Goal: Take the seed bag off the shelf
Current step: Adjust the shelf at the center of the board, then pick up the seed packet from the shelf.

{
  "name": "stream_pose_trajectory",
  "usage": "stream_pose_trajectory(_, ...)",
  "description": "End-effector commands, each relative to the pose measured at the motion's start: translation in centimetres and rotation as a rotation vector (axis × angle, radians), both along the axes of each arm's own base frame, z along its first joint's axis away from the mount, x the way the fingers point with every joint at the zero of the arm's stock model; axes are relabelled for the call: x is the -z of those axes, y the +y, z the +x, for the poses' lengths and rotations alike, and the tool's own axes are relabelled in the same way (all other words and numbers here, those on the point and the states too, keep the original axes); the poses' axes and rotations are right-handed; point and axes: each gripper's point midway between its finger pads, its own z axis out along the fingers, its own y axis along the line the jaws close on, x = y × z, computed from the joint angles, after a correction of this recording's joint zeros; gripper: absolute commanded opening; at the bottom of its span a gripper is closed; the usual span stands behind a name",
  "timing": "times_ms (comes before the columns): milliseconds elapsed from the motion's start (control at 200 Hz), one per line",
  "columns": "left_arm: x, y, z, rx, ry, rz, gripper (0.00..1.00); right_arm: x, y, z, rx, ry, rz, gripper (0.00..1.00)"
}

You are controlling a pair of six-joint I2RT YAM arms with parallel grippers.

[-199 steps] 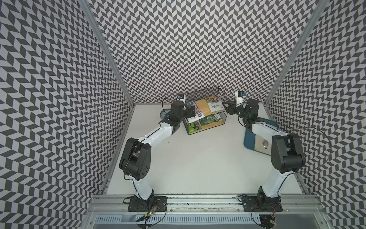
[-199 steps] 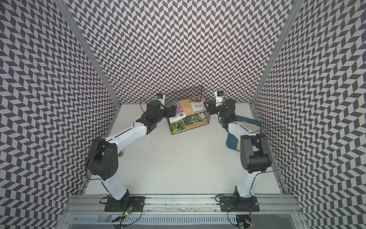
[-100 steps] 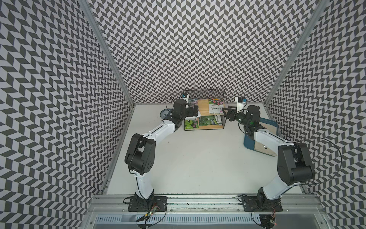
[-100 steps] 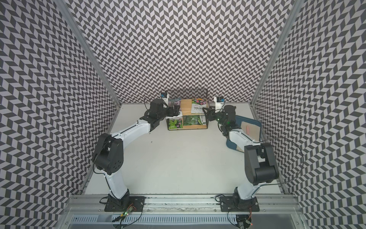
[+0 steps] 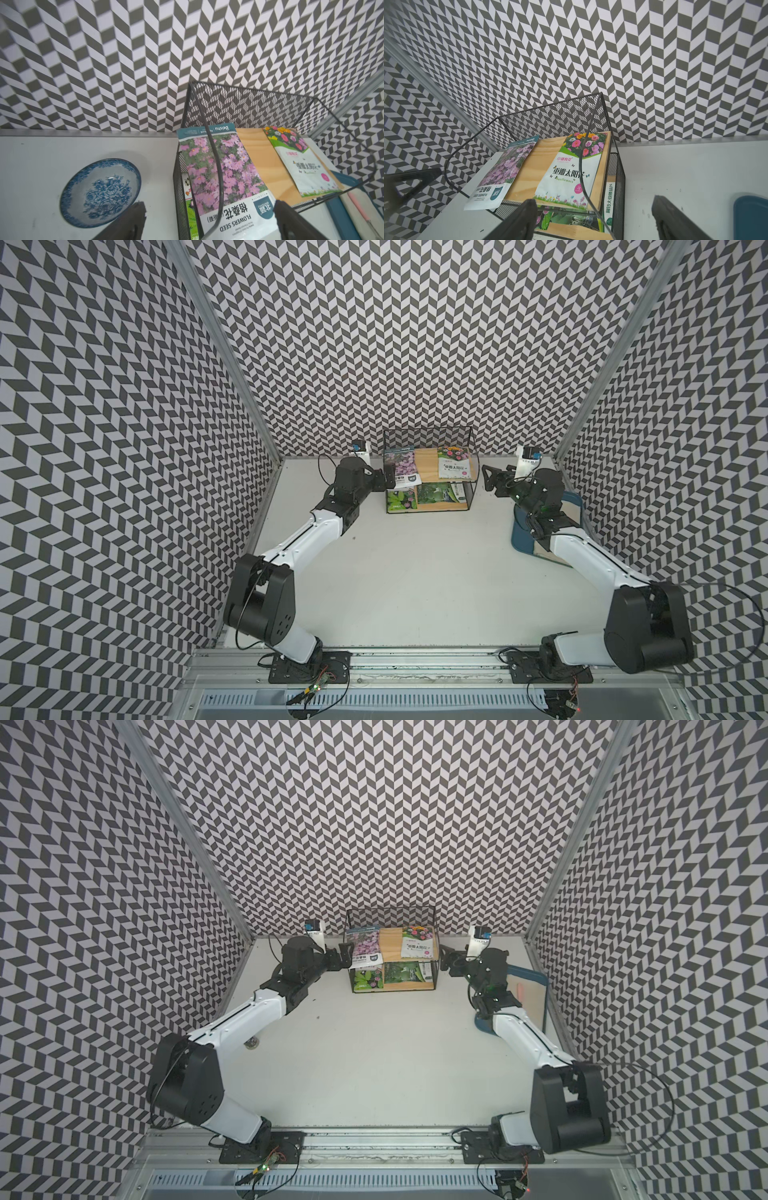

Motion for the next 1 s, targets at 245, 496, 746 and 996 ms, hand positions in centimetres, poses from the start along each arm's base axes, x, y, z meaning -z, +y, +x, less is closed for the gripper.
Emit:
stream_pose_trajectory(245,-0.8,3.2,-7.9,-0.039,0.003,-0.101,1.00,-1.6,7.3,-8.4,-0.223,0.030,0.216,0.89)
stream_pose_trajectory(496,0.9,1.0,-10.2,0.121,0.012,-0.166,1.00,-0.1,13.6,-8.8,-0.318,0.092,0.241,0.88)
stream_pose_trajectory(746,3.1,0.8,-10.8,0.140,0.060,-0.174,1.00,0.6,18.3,-5.2,-0.407,0.165,0.212,0.87)
stream_pose_trajectory(996,4.7,2.7,-11.2,0.072,0.088,-0.152,1.00,1.6,21.8,-3.5,-0.491,0.287,0.358,0.81)
